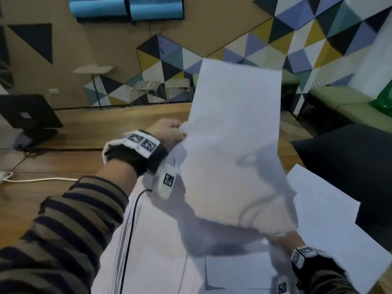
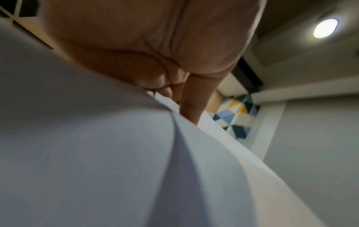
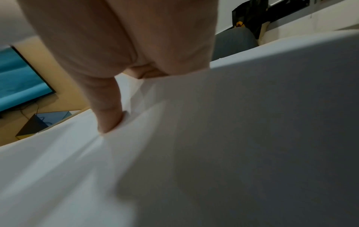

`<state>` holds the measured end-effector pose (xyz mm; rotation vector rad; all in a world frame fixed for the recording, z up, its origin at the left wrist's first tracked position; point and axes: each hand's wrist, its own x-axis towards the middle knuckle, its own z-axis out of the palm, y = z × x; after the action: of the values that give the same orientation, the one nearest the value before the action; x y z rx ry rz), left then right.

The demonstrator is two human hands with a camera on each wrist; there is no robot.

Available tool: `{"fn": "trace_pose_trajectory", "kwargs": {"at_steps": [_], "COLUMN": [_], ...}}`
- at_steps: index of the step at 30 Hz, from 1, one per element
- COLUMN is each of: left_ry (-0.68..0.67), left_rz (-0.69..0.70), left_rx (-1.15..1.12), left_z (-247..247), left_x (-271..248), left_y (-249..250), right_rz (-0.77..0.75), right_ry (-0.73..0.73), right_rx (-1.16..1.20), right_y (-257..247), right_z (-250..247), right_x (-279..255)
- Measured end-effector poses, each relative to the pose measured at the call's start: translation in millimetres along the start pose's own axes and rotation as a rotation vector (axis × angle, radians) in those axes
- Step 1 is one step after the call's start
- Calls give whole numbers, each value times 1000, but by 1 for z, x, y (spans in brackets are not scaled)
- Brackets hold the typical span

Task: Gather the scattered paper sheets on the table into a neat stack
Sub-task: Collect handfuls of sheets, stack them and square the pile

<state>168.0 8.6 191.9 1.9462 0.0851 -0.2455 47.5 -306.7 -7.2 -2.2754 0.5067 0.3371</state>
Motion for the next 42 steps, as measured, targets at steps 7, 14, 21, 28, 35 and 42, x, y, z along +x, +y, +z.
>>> {"fn": "trace_pose_trajectory", "kwargs": {"at_steps": [7,14,21,28,35,42], "left_ry": [-91,-91,-209,-103,-108,-94], "left_rz": [-113,-109,-16,-122,-466,-530], "left_rx": [727,654,543,641,608,560], "left_z": [34,80,132,133,91,76], "left_x": [23,35,46,49,5,-27], "left_y": [-85,-111,-110,-129,-180,-190], "right_rz": [169,241,182,131,94,212], "right_ry": [-177,-306,-297,-210,-147,-115], "right_rx": [162,278,452,410,466,560], "right_y": [36,36,38,49,44,55], "right_z": [0,-1,10,21,15,15], "right_x": [-2,0,7,10,5,13]}}
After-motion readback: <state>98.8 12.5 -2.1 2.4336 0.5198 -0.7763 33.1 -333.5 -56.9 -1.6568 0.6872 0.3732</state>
